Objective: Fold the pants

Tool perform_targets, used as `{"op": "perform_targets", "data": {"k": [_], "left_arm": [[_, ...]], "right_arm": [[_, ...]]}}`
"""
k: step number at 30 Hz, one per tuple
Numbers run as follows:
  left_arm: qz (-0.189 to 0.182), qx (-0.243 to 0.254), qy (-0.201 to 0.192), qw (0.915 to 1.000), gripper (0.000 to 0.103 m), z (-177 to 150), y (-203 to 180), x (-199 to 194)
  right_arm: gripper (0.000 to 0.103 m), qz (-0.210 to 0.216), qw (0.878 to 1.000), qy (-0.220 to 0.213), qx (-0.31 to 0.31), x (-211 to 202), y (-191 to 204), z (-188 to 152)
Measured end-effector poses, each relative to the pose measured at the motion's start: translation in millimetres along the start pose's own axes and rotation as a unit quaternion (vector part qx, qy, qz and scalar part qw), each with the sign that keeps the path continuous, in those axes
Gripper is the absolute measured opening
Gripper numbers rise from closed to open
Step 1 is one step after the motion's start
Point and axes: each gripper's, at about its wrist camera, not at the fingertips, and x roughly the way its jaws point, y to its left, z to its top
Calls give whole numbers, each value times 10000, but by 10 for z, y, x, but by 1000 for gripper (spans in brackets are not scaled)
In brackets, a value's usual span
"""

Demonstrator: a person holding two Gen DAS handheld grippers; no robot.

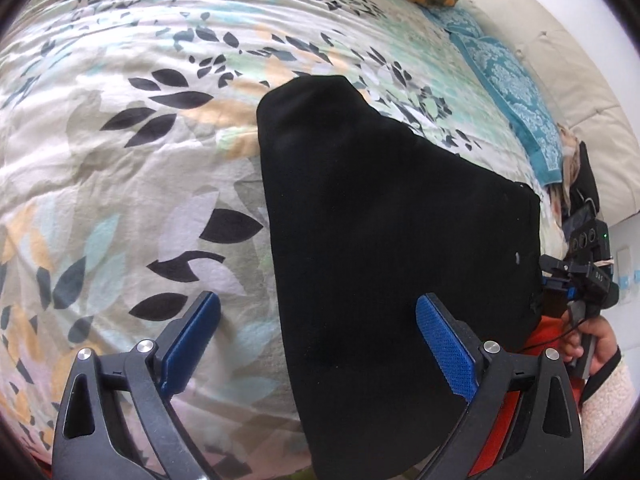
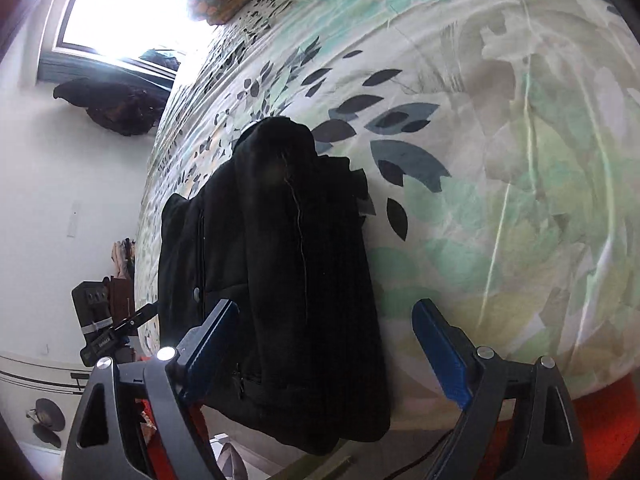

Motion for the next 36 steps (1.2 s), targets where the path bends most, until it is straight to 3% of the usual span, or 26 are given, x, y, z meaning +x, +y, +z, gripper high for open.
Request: {"op": "perform_targets", "data": {"k": [2,5,7,8,9,10,11,12,14,17,24,30,36], "left_arm": [[-164,13,35,9999,99,16,-26,62],[-474,146,99,9987,99,38,-118,120],[-663,251,193,9973,98,43,-180,169],[-585,291,175,9977,96,42,-201,182],[-442,328,121,9984,76,31,-209,170],[-341,325,68,9989,57,17,-196,139],[-416,251,18,9988,47,18,-168,99],[-491,173,-53,9986,30,24,-143,45],[-461,109,-138,9988,20,28,-160,-59],[-235,235,-279,9991,17,18,-304,-201],[-375,246,-572,9974,16,29,-463,-604],[-483,44,-766,9959,16,62,-265,-973],[-245,-146,-822,9962,16,38,71,-1041]], "right_arm": [[88,394,9991,142,-100,74,49,12],[85,99,9986,331,-389,200,135,19],[85,-30,9986,238,-475,251,150,30],[85,-20,9987,133,-500,259,154,29],[85,16,9989,102,-467,282,147,25],[72,67,9989,125,-449,295,141,26],[56,222,9986,196,-449,298,145,27],[52,374,9983,248,-379,293,135,32],[40,523,9974,211,-458,241,172,22],[36,595,9966,84,-572,152,282,-8],[32,951,9932,-129,-658,-99,561,-62],[32,1204,9892,-187,-815,-197,936,-16],[32,1277,9875,1,-923,68,1177,2]]}}
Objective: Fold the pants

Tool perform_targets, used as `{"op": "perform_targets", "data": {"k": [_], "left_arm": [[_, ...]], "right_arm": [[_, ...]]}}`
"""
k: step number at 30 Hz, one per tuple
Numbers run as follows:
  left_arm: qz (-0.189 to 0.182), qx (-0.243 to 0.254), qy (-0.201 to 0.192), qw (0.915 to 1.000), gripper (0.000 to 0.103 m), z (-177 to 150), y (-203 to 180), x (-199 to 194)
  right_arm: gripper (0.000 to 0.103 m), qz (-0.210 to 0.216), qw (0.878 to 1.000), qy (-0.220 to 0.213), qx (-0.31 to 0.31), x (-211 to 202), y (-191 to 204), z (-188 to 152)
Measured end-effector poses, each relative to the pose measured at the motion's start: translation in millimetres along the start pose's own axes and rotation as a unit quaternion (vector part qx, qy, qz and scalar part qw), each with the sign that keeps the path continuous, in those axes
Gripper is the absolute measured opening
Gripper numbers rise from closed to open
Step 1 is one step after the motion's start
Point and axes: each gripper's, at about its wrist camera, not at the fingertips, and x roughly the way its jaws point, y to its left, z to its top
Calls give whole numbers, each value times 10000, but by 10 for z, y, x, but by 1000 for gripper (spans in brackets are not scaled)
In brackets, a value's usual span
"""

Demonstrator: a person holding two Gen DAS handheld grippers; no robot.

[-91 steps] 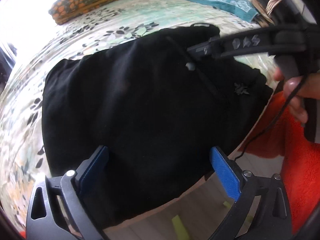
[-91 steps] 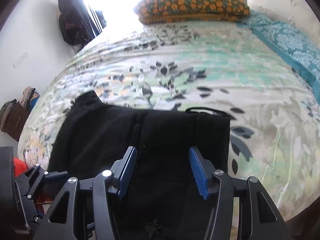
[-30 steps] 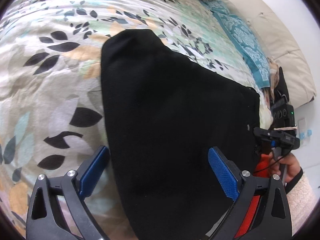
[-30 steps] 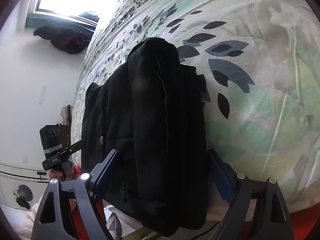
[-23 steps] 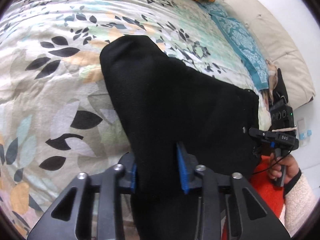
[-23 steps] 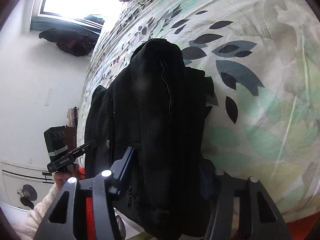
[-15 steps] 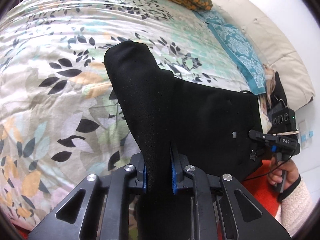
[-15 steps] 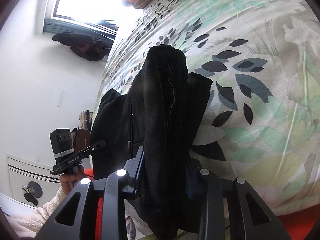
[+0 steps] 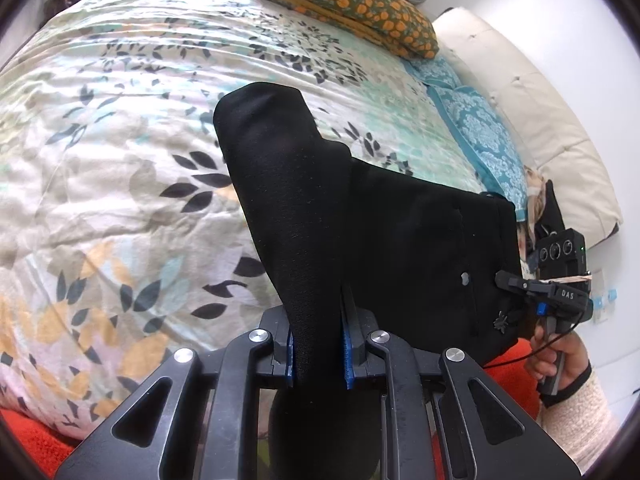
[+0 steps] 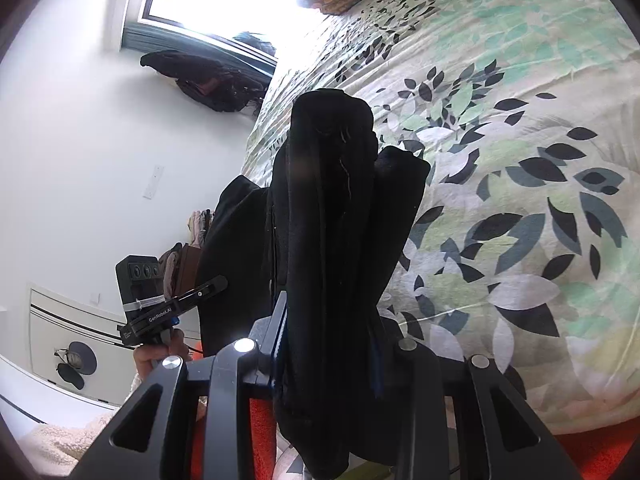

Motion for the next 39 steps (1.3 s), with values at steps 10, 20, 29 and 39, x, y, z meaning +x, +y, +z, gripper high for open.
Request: {"op": "perform_targets", "data": {"k": [10,20,29,39], "left_arm": [[1410,-276,-29,9896,77,-256,572,340],[2662,947,-1333,9500,96,-362,-262,-744],[3408,894,-1742,9195,102,-846,-956,-998],[3395,354,-1177,9325,102,-1058,-903,-1016]], "right_arm": [[72,-929,9941,176,539,540,-497,-197],[103,-2714,9548,-979,-720,-612,339,-362],[103,-3580,9035,-1759,-1571,-790,1659,-969],[103,-3896,8895,-1188,-2073,-235,1760,-1456]]}}
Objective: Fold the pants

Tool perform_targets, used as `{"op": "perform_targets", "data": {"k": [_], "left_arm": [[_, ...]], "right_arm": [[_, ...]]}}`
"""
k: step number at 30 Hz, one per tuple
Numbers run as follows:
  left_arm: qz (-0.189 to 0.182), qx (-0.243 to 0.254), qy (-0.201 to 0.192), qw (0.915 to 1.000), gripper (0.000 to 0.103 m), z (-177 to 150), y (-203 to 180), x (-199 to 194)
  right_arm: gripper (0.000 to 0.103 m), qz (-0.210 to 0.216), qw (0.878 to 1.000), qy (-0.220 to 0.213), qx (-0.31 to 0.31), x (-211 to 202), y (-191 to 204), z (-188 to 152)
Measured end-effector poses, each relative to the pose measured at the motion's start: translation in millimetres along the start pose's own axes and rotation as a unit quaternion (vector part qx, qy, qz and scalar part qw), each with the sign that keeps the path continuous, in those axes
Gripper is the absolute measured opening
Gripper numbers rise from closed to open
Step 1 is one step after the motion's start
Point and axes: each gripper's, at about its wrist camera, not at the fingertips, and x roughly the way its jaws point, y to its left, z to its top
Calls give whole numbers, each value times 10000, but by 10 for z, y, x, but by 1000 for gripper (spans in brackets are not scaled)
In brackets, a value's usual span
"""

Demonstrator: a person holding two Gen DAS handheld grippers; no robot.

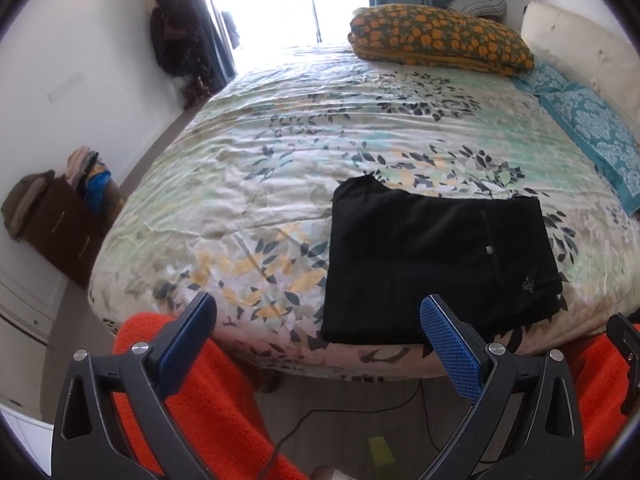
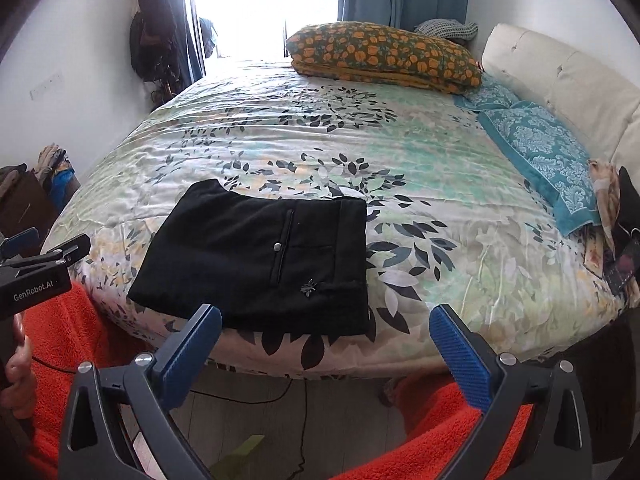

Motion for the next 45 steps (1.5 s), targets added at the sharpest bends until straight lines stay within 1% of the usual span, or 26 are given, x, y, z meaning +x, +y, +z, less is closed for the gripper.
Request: {"op": "perform_targets", "data": {"k": [3,7,14,23,25,28,32,34,36,39,41,43,45], "left_arm": [[3,112,-21,9999,102,-26,-15,-13],[-160,155,5,9998,102,-36,-20,-47],[-305,293,68,9991,102,-45,-82,-47],[-331,432,131,9984,102,-63,-128,-33],[-390,485,164,9979,102,-68,-129,-39],[-428,687,182,9966,102,-82,-125,-87],[-393,1021,5,9940,102,-92,-101,-207],[-418,1017,-16,9939,102,-76,-103,-267],[-500,900,-21,9947,102,-46,-107,-323],[-623,695,-79,9956,102,-25,-133,-412],[-654,639,-110,9958,102,-34,-154,-450],[-638,647,-88,9958,102,-35,-172,-456],[-591,575,-27,9966,102,-33,-148,-441]], "right_arm": [[103,-31,9999,-28,-141,-24,89,-16],[103,-91,9996,-35,-274,-42,163,-12],[103,-102,9997,13,-217,-38,163,-30],[103,-162,9997,85,-160,-47,143,-43],[103,-128,9998,111,-129,-60,127,-39],[103,13,9996,220,-147,-92,99,-34],[103,135,9969,530,-573,-139,116,-34],[103,148,9955,646,-677,-160,124,-43],[103,208,9955,713,-583,-178,123,-43],[103,292,9972,660,-212,-225,124,-28],[103,275,9984,468,123,-288,115,-4],[103,137,9990,255,345,-347,111,23],[103,42,9995,133,287,-391,133,34]]}}
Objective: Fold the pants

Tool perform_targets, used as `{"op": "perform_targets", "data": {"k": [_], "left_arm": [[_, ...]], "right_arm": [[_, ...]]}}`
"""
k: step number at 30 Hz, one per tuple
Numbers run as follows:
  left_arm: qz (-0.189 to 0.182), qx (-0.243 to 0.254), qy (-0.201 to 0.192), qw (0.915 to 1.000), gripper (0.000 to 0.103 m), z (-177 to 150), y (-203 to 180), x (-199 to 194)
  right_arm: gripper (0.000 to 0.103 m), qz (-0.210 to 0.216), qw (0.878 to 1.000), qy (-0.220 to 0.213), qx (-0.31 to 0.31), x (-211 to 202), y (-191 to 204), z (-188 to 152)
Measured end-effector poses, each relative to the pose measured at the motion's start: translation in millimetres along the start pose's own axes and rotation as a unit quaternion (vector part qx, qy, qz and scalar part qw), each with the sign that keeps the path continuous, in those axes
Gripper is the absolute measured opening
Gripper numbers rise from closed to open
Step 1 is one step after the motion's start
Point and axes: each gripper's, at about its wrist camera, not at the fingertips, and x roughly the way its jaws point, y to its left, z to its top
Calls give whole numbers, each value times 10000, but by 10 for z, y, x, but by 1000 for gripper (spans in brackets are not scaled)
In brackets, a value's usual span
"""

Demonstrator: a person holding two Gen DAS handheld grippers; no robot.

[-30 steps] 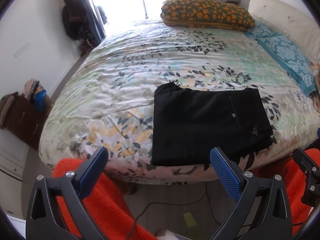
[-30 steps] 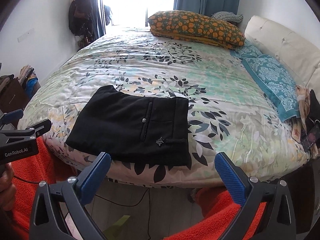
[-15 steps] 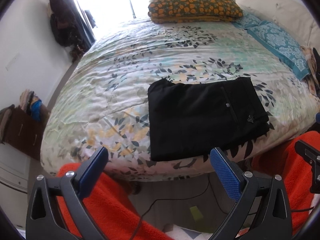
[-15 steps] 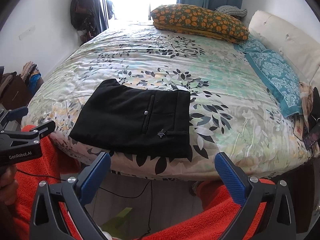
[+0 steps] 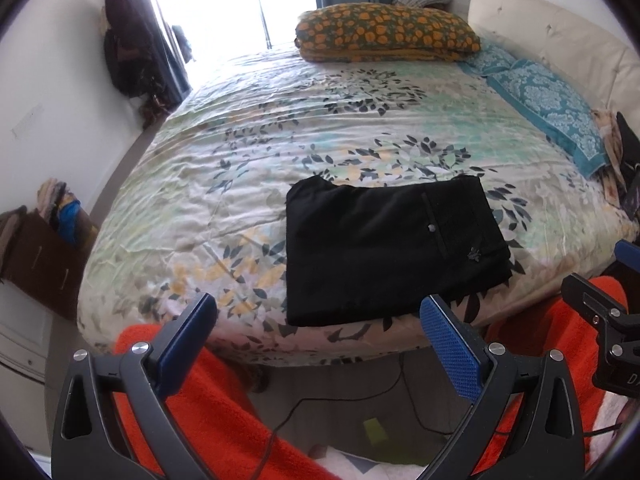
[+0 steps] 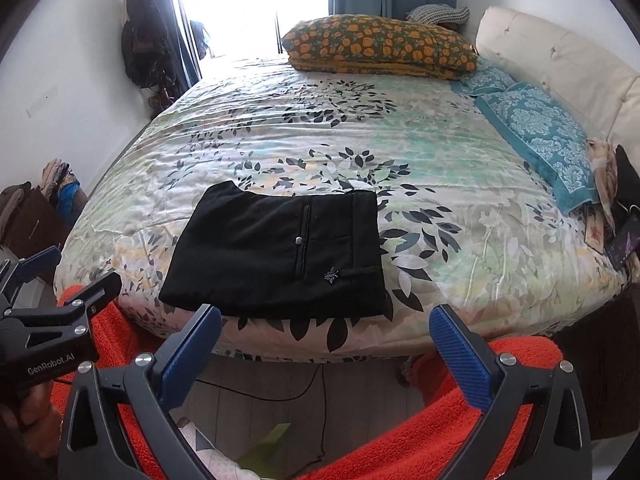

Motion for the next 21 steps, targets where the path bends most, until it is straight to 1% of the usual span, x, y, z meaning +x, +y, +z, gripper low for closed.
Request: {"op": "perform_targets", "data": {"k": [3,6,11,17,21], "left_arm": [[-32,-172,89,9998,102,-14,68,25],[-75,-232,137,9996,102,-34,85,40],[-32,-75,89,9999,102,-65,3,19],[-41,-73,131,9999,102,-61,-4,44],[-112,-97,197,9997,102,-88,4,66]], "right_arm": [[103,-222,9995,-159,-165,-56,49,-18],[103,-140,9997,-157,-120,-44,60,-42],[103,-54,9997,-64,-212,22,119,-72],[103,-107,9994,-214,-269,-46,139,-96],[103,-130,9995,-157,-224,-13,120,-89]]}}
